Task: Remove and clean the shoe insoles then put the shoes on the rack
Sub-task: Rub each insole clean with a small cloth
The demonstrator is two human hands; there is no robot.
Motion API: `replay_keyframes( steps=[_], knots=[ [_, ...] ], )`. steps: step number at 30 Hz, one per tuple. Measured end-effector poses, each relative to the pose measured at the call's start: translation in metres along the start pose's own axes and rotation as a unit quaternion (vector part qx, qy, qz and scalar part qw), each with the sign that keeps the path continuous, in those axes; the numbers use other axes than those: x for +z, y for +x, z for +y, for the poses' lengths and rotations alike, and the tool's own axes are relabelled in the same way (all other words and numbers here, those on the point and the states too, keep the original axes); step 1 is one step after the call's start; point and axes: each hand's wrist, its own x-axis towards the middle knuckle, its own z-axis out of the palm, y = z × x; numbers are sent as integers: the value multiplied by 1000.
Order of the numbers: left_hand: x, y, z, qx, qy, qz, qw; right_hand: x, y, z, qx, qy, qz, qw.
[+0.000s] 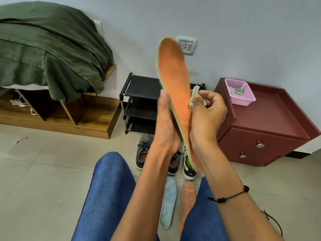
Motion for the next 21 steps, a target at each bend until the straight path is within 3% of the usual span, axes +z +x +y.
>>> replay_keyframes(
  steps=[3, 6, 10, 13, 16, 21],
  knots=[
    [-3, 3, 3, -14, 11, 17, 1000, 1, -1, -3, -21, 3, -27, 999],
    [-9, 7, 2, -13, -7, 29, 999, 0, -13, -2, -129, -80, -71, 986],
    [-9, 1, 1, 15, -7, 11, 1000, 7, -19, 2, -254, -159, -51, 953],
    [-7, -1, 2, 19, -19, -18, 999, 12, -11, 0, -241, -173, -38, 954],
    [-1, 3, 3, 4, -3, 31, 999, 10, -3, -5, -182, -137, -41, 973],
    [-9, 9, 10, -19, -26, 59, 998, 2, -2, -10, -157, -149, -163, 963]
  ],
)
